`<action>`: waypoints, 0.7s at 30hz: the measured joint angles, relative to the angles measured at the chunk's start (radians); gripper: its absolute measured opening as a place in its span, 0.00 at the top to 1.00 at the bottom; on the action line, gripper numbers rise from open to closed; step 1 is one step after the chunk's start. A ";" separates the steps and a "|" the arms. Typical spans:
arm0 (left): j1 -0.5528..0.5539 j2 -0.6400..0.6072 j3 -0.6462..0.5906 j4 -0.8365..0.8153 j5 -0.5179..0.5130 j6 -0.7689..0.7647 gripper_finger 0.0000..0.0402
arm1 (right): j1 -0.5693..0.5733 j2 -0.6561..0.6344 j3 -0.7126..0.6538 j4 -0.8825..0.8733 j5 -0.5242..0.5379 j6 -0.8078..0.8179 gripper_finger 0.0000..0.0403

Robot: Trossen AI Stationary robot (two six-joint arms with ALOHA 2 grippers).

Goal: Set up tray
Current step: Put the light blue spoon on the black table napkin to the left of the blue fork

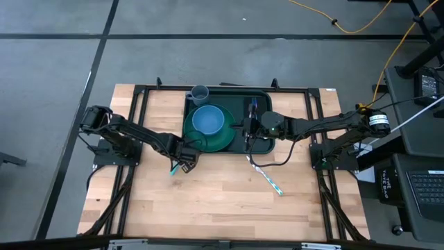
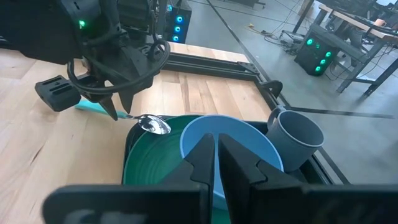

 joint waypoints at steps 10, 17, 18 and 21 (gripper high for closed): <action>-0.006 0.006 0.000 0.000 -0.031 -0.036 0.73 | 0.000 0.000 0.000 0.000 0.000 0.000 0.93; -0.006 0.063 -0.001 0.018 -0.026 -0.034 0.73 | 0.000 0.000 0.000 0.000 0.000 0.000 0.93; -0.006 0.070 -0.001 0.018 -0.026 -0.027 0.73 | 0.000 0.000 0.000 0.000 0.000 0.000 0.93; -0.006 0.080 -0.001 0.019 -0.025 -0.019 0.73 | 0.000 0.000 0.000 0.000 0.000 0.000 0.93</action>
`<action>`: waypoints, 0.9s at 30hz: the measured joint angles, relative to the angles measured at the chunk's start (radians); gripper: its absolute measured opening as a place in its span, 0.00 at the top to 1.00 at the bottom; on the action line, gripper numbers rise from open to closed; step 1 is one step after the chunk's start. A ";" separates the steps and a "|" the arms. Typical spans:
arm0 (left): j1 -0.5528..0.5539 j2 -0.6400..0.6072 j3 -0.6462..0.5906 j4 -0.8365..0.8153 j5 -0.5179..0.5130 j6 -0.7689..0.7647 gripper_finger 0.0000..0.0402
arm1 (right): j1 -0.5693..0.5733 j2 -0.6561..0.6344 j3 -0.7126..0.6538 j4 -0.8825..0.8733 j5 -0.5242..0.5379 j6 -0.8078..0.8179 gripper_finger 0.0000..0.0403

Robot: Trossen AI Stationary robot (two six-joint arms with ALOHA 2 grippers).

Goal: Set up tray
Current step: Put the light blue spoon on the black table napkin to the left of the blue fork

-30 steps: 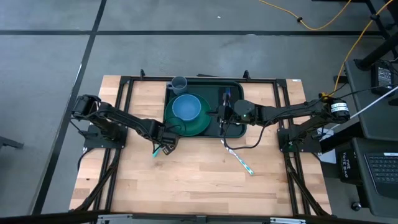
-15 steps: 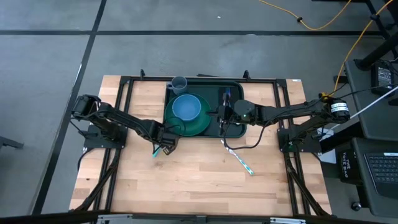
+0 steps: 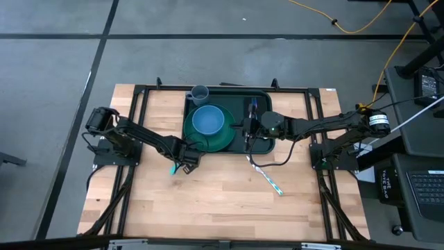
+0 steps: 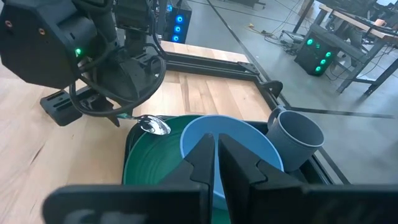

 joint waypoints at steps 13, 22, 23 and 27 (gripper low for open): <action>0.000 -0.007 0.000 0.002 0.027 0.053 0.90 | 0.000 0.000 0.000 0.000 0.000 0.000 0.93; -0.009 -0.023 0.001 0.002 0.043 0.054 0.93 | 0.000 0.000 0.000 0.000 0.000 0.000 0.93; -0.013 -0.033 0.000 0.001 0.043 0.054 0.93 | 0.000 0.000 0.000 0.000 0.000 0.000 0.93; -0.024 -0.102 0.000 -0.003 0.028 0.054 0.93 | 0.000 0.000 0.000 0.000 0.000 0.000 0.93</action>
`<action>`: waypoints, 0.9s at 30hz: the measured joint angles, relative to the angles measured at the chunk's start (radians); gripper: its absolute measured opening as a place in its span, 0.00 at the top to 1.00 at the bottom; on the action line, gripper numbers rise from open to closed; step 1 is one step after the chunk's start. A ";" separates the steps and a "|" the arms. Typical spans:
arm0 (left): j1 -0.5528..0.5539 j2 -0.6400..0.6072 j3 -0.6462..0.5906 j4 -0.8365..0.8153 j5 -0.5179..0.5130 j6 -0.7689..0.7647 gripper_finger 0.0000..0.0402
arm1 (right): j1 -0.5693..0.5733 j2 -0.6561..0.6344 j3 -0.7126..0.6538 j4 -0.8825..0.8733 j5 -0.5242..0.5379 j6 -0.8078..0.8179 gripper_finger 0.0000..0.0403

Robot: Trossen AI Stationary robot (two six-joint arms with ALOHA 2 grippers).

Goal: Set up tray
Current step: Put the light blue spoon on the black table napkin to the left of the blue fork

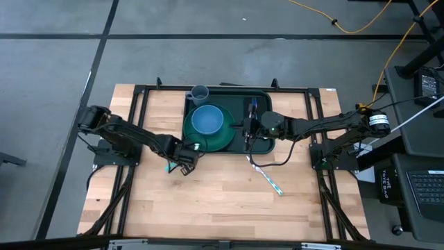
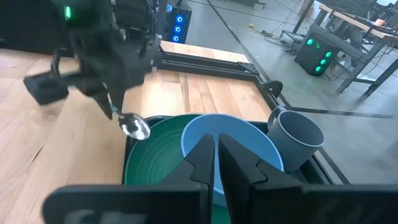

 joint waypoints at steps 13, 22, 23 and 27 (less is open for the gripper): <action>-0.022 -0.374 0.000 0.077 -0.155 0.339 0.93 | 0.000 0.000 0.000 0.001 0.000 -0.004 0.93; 0.110 -0.570 -0.100 0.526 -0.091 0.845 0.93 | 0.003 0.000 0.000 0.008 -0.080 -0.056 0.93; 0.136 -0.578 -0.129 0.595 -0.048 0.884 0.93 | 0.003 0.000 0.000 0.008 -0.088 -0.053 0.93; 0.229 -0.596 -0.192 0.800 0.102 0.978 0.93 | 0.003 0.000 0.000 0.021 -0.097 -0.029 0.93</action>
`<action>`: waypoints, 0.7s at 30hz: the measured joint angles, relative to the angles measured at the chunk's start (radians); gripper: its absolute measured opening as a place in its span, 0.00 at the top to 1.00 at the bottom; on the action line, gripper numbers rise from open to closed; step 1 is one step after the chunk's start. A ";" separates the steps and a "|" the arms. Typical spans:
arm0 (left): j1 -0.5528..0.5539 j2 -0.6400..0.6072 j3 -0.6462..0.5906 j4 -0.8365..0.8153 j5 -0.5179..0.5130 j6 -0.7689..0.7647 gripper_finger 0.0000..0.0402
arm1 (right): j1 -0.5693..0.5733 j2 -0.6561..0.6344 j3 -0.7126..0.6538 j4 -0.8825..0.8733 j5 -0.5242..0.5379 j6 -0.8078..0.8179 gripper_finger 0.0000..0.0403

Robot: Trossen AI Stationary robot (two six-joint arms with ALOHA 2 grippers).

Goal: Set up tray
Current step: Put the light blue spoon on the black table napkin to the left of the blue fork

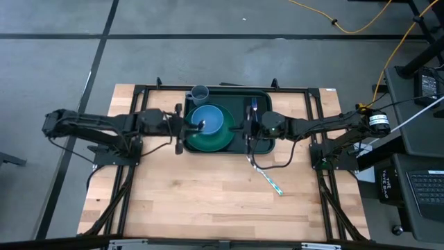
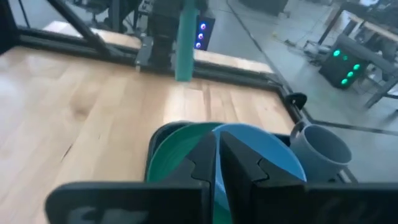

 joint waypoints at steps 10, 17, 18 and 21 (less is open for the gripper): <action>0.168 0.174 -0.029 0.352 0.228 0.113 0.93 | -0.001 0.000 0.000 0.169 0.000 -0.080 0.93; 0.281 0.290 -0.029 0.559 0.428 0.072 0.93 | -0.013 0.000 0.000 0.165 0.000 -0.112 0.93; 0.289 0.298 -0.028 0.577 0.444 0.067 0.93 | -0.013 0.000 0.000 0.165 0.000 -0.106 0.93; 0.300 0.314 -0.028 0.591 0.458 0.068 0.93 | -0.013 0.000 0.000 0.166 0.000 -0.112 0.88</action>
